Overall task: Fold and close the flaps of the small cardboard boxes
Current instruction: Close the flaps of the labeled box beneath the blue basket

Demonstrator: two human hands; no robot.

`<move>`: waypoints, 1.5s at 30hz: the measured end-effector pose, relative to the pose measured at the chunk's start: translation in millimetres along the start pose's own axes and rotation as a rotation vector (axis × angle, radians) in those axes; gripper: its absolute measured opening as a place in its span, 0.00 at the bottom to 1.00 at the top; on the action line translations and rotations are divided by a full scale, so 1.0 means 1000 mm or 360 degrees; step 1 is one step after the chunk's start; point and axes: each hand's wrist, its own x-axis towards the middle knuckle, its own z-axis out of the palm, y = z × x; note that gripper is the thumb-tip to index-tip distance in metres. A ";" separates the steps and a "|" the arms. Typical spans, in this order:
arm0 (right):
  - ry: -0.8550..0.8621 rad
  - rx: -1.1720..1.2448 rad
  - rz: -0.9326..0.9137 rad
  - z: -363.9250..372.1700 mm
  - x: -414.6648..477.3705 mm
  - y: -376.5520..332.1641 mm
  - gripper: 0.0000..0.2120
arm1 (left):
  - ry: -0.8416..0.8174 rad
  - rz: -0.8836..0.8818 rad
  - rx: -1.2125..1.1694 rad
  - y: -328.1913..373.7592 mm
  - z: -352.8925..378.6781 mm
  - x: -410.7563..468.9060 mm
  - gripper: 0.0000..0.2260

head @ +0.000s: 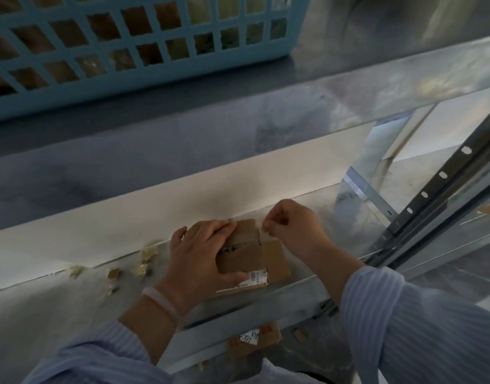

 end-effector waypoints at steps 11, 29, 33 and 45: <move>-0.0143 0.0355 0.0012 -0.010 0.008 -0.014 0.06 | 0.0013 0.0008 -0.0032 -0.003 0.002 0.000 0.43; -0.0042 0.0064 -0.0123 -0.012 0.004 -0.006 0.12 | 0.0046 0.0029 -0.0029 -0.002 0.000 -0.001 0.42; -0.0202 -0.0412 -0.0149 -0.005 0.006 -0.005 0.13 | 0.0067 0.0035 -0.0031 -0.001 0.000 -0.001 0.42; -0.0188 -0.0737 -0.0201 -0.001 0.017 -0.011 0.05 | 0.0062 0.0074 -0.0011 -0.002 0.000 -0.002 0.43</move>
